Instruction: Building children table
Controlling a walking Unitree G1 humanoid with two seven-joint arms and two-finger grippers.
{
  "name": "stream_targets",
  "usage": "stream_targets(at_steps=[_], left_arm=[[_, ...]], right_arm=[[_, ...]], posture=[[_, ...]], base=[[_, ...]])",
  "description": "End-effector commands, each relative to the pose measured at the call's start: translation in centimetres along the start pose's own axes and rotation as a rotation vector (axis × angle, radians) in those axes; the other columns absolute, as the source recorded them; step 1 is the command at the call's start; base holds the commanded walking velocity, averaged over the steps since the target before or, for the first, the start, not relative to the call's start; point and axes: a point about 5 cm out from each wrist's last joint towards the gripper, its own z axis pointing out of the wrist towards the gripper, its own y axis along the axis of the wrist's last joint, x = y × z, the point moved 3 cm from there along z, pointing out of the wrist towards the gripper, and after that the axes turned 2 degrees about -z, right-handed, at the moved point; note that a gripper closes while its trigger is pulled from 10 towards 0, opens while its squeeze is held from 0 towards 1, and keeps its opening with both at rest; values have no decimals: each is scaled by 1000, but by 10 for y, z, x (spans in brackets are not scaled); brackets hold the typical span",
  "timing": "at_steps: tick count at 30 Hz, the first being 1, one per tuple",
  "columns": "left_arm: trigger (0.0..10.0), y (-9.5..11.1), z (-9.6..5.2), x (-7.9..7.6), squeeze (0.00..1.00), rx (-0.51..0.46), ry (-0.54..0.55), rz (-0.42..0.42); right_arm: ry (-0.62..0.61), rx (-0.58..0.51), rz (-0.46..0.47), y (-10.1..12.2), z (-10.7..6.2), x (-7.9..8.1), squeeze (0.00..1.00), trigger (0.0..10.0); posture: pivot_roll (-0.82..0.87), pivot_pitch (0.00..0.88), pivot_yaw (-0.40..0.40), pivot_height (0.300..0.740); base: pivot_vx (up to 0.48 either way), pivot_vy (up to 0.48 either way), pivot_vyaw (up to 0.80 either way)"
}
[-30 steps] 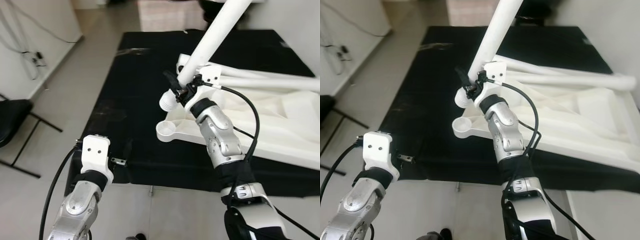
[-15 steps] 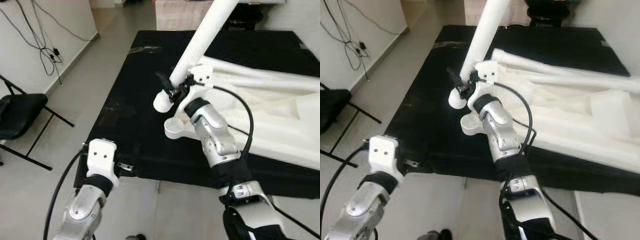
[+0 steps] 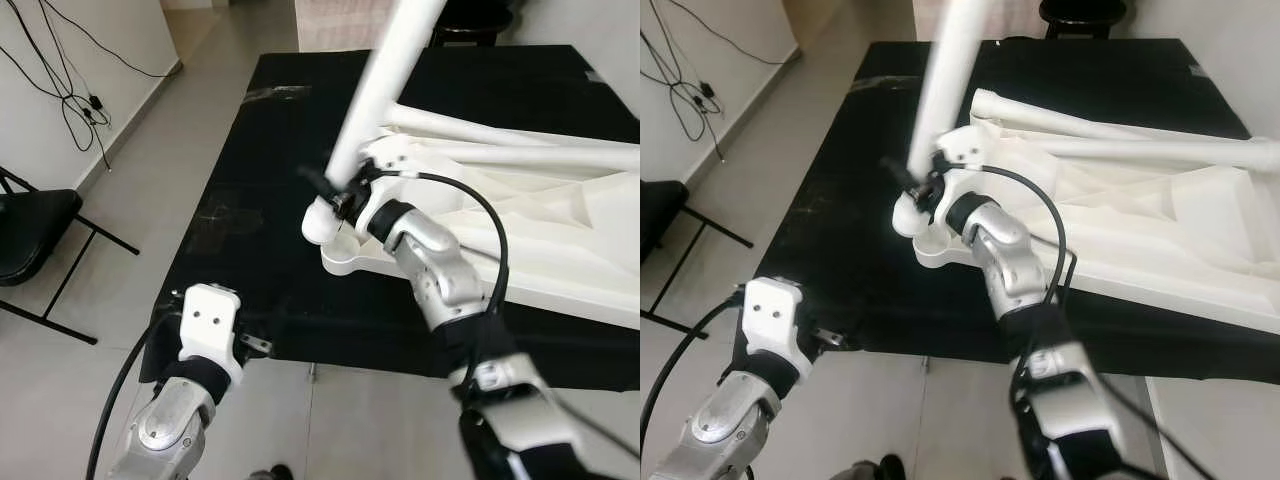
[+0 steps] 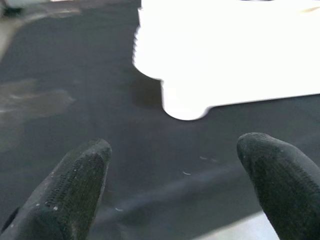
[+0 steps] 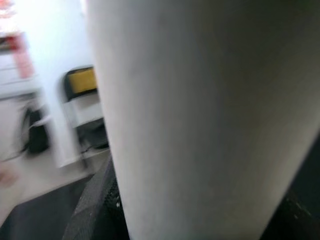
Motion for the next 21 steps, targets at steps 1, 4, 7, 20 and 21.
stream_targets(at_steps=[1,4,7,20,21], left_arm=[[10000,-5,-3,-6,0,37,-49,-12],[10000,-5,-12,-25,0,55,-141,-47],[10000,-4,-17,-31,0,56,-158,-57],[10000,10,-47,-58,0,62,-202,31],[10000,13,-50,-56,0,60,-175,56]], right_arm=[[76,10,-19,1,4,8,0,10000],[307,-50,-49,25,4,15,0,10000],[407,-97,-44,35,3,20,0,10000],[649,-193,18,66,-13,6,0,10000],[655,-196,9,68,-14,4,0,10000]], posture=[[-39,265,22,740],[-23,313,9,740],[-14,332,2,740],[42,424,13,740],[50,429,16,740]], base=[[0,0,0],[0,0,0],[0,0,0],[0,0,0],[0,0,0]])
